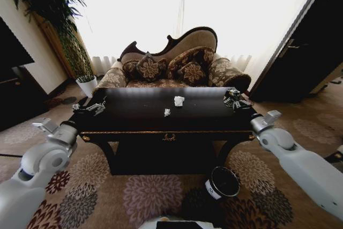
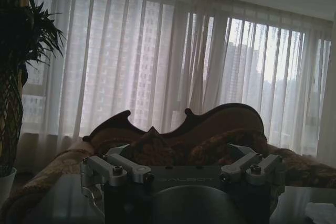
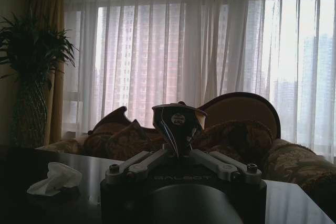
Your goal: Move to the front of the table and place the trash on the table into the trash bin.
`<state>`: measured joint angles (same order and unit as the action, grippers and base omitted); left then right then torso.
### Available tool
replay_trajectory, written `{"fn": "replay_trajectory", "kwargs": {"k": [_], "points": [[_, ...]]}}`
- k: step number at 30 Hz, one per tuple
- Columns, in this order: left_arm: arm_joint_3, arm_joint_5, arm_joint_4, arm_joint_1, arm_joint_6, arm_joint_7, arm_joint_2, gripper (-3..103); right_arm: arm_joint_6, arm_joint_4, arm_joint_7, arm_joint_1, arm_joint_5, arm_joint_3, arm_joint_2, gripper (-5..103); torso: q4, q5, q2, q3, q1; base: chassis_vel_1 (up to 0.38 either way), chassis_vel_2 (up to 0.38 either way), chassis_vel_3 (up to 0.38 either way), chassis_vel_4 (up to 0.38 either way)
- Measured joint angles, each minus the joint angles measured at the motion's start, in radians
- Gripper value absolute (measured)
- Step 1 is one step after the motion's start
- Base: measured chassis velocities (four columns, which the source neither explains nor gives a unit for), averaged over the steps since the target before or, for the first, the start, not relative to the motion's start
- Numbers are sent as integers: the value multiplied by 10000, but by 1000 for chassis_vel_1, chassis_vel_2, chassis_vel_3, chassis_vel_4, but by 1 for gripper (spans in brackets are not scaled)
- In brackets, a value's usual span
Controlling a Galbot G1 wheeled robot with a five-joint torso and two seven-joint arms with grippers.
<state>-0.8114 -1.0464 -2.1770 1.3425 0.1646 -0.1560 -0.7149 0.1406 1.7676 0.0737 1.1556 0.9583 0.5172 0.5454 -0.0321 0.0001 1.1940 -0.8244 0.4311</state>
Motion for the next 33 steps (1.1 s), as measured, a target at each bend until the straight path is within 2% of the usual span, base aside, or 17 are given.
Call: {"fn": "replay_trajectory", "kwargs": {"k": [4, 5, 9, 10, 13, 14, 16, 17, 24, 30, 33], "points": [[-1, 0, 1, 0, 0, -2, 0, 100, 57, 592, 24, 1483, -71, 1119, 322, 0, -2, -1, 0, -1, 1, 0, 0, 0, 0], [-1, 0, 1, 0, 0, -2, 0, 100, 57, 592, 24, 1483, -71, 1119, 322, 0, -2, -1, 0, -1, 1, 0, 0, 0, 0], [0, 0, 0, 0, 0, 0, 0, 100, 203, 1467, 166, 3155, -412, 2583, 1228, 0, -3, 0, -1, 0, 0, 0, 0, 0, 0], [0, 0, 0, 0, 0, 0, 0, 100, 203, 1467, 166, 3155, -412, 2583, 1228, 0, -3, 0, -1, 0, 0, 0, 0, 0, 0], [0, 0, 1, 0, 0, 0, 0, 100, 322, 1904, 210, 3952, -670, 3330, 1937, 0, -3, -2, 0, -1, 0, 0, 0, 0, 0], [0, 0, 1, 0, 0, 0, 0, 100, 322, 1904, 210, 3952, -670, 3330, 1937, 0, -3, -2, 0, -1, 0, 0, 0, 0, 0], [0, 0, 0, 0, 0, 0, 0, 100, 399, 2112, 212, 4320, -839, 3617, 2300, 0, -2, -3, 0, -2, 0, 0, 0, 0, 0], [0, 0, 1, -1, 0, 0, 0, 100, 491, 2305, 203, 4662, -1046, 3846, 2698, 0, -2, -3, 0, -2, 1, 0, 0, 0, 0], [0, 0, 0, 0, 0, 0, 0, 100, 1031, 2673, 407, 5914, -1696, 4291, 3867, 0, -3, -3, 1, -1, 0, 0, 0, 0, 0], [0, 0, 0, 0, 0, 0, 0, 100, 1255, 2609, 524, 6197, -1889, 4399, 4171, 0, -2, -3, 0, -1, 0, 0, 0, 0, 0], [0, 0, 0, 0, 0, 0, 0, 100, 1787, 2094, 908, 6503, -2343, 4454, 4686, 0, -2, -2, 0, -2, 2, 0, 0, 0, 0]]}}
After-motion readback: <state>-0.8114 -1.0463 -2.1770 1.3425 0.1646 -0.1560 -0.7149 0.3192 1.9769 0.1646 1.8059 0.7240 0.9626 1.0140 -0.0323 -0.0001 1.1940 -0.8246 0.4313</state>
